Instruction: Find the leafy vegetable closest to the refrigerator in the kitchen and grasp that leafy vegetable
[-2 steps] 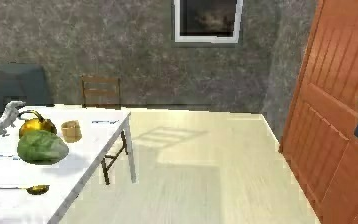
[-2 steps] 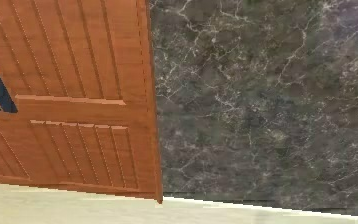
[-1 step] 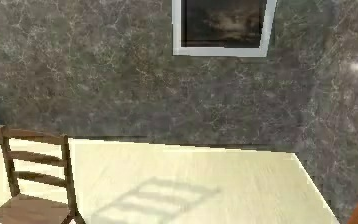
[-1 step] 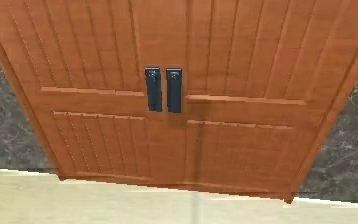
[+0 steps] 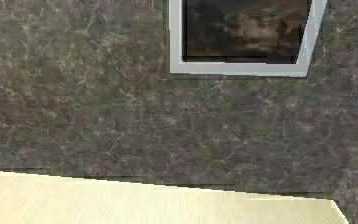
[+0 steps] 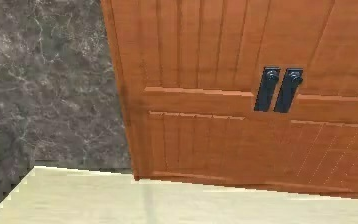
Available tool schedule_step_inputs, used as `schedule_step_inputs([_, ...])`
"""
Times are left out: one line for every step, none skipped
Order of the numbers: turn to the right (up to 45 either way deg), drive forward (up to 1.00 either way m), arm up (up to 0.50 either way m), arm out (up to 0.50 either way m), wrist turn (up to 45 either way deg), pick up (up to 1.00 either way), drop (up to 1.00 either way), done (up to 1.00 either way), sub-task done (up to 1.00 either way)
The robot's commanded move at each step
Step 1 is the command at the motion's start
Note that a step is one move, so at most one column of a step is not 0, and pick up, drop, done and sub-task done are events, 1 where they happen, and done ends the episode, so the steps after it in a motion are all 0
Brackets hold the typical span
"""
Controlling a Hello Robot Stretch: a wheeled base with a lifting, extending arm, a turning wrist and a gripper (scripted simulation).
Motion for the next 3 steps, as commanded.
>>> schedule_step_inputs([-21.0, 0.0, 0.0, 0.0, 0.0, 0.0, 0.0, 0.0, 0.0])
schedule_step_inputs([0.0, 0.85, 0.0, 0.0, 0.0, 0.0, 0.0, 0.0, 0.0])
schedule_step_inputs([-45.0, 0.0, 0.0, 0.0, 0.0, 0.0, 0.0, 0.0, 0.0])
